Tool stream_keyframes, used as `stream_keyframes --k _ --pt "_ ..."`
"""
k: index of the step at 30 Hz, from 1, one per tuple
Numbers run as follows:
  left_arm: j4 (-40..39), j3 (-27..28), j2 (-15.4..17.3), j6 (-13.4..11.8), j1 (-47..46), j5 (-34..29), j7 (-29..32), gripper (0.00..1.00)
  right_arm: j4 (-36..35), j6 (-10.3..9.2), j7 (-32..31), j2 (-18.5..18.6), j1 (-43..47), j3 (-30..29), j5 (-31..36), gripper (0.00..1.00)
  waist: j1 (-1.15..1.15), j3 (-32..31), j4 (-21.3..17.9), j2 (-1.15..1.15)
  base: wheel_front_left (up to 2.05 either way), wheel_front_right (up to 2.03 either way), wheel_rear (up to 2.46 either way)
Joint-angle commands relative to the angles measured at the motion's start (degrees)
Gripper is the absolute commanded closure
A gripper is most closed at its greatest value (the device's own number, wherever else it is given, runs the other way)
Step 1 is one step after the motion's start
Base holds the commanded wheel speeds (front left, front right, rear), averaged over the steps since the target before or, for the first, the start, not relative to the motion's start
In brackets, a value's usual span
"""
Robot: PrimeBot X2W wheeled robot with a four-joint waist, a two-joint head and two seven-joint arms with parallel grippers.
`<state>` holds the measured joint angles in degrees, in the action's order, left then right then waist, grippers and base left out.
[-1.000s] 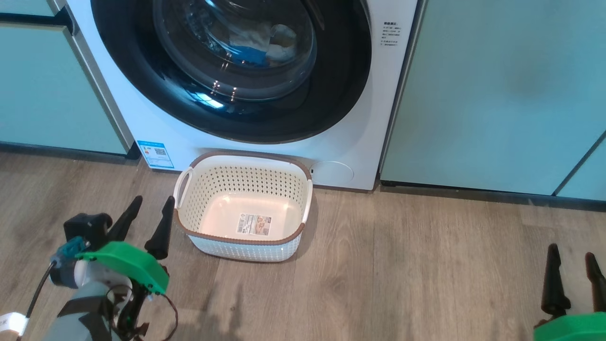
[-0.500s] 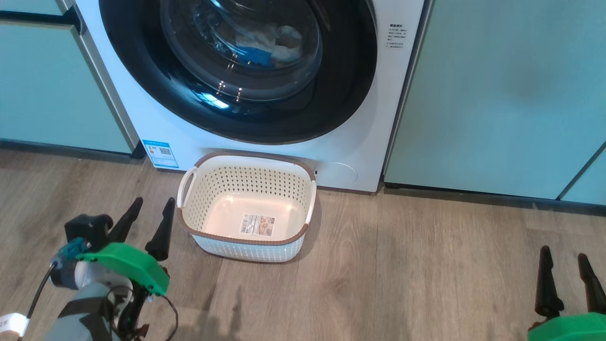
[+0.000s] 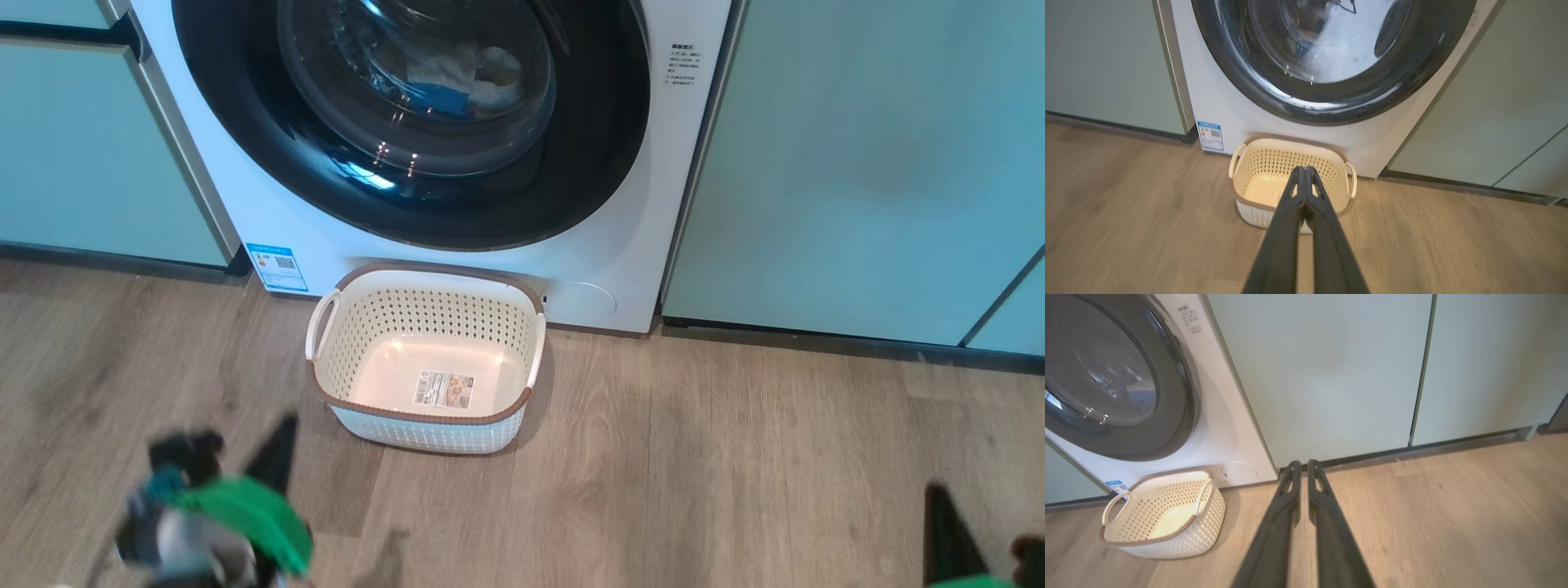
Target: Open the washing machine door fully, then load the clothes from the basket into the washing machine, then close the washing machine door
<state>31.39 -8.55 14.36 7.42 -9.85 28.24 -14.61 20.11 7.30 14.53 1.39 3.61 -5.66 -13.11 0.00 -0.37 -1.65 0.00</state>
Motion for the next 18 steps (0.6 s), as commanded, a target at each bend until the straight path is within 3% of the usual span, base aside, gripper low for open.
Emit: stream_keyframes --k 1,18 --pt "-0.2 0.1 0.1 0.0 -0.2 0.2 0.0 1.0 -0.2 0.0 -0.1 0.0 -0.2 0.0 -0.2 1.0 0.0 0.0 0.0 0.0 0.0 0.0 0.0" --pt "-2.5 2.2 -1.5 0.0 0.3 8.8 3.0 1.0 -1.0 0.03 -2.9 0.2 -1.5 -0.2 -10.9 1.0 0.0 0.1 0.2 0.0 0.0 0.0 0.0"
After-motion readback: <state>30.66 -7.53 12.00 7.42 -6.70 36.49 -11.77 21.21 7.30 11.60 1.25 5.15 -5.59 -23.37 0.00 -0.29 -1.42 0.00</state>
